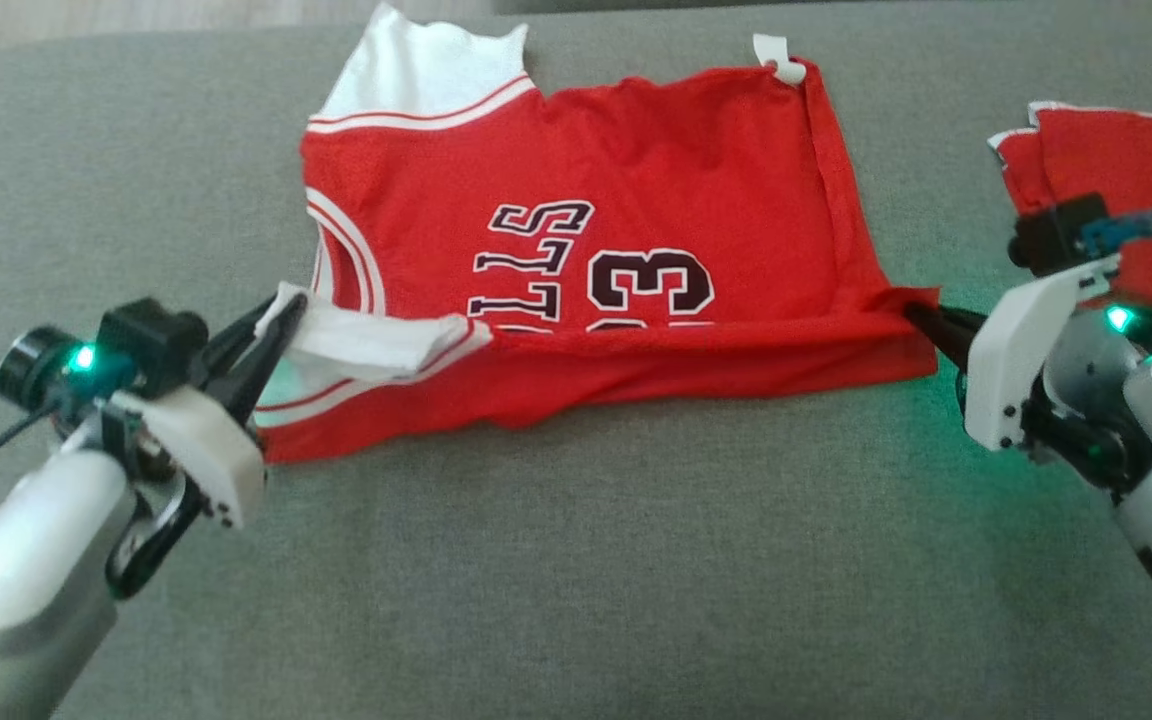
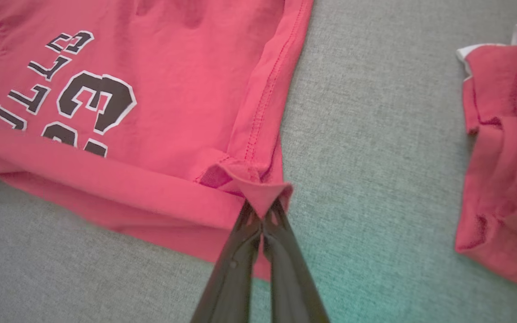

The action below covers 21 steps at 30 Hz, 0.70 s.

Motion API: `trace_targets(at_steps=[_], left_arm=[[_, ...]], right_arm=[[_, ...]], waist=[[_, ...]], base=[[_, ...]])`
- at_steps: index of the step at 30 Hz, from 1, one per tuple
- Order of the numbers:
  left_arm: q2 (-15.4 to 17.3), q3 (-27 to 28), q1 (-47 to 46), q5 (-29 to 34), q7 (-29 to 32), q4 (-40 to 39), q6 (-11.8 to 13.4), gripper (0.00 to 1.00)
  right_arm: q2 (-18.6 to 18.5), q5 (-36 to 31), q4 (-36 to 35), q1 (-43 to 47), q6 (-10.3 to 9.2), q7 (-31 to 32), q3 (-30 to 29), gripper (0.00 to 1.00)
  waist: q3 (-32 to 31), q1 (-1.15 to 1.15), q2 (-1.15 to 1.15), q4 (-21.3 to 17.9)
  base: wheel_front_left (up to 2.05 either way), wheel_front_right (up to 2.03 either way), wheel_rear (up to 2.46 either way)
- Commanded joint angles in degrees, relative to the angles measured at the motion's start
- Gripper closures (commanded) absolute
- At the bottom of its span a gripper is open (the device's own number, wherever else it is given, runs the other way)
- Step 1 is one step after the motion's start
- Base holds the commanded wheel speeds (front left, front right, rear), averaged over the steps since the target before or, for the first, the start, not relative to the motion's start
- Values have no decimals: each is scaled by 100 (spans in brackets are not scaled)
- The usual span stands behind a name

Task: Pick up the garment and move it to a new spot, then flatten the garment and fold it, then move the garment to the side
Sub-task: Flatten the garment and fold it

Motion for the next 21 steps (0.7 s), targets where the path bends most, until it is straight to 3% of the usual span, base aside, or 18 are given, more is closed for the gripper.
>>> trace_targets(at_steps=[1, 8, 9, 10, 15, 21], left_arm=[[157, 146, -498, 90, 53, 131, -54, 100], [-97, -268, -1341, 222, 75, 964, -142, 100], [-158, -284, -1477, 227, 6, 1082, -145, 78], [-220, -295, -1609, 240, -81, 1208, -147, 4], [-549, -92, -2047, 177, -640, 1752, -96, 0], [-1047, 557, -2149, -53, -1520, 2072, 328, 0]], right_arm=[[-13, -78, -86, -217, -5, 22, 15, 100], [198, -319, 237, -754, -5, -99, 132, 100], [221, -419, 293, -859, -5, -220, 140, 76], [247, -508, 369, -953, -5, -328, 145, 0], [443, -673, 668, -1271, -5, -969, -57, 0], [757, -988, 846, -1385, -5, -2745, -598, 0]], waist=[[128, -2, 0, -70], [432, -2, 0, -175], [475, -2, 0, -179], [513, -2, 0, -183], [588, -2, 0, -170], [395, -2, 0, -67]], base=[[0, 0, 0], [0, 0, 0], [0, 0, 0], [0, 0, 0], [0, 0, 0], [0, 0, 0]])
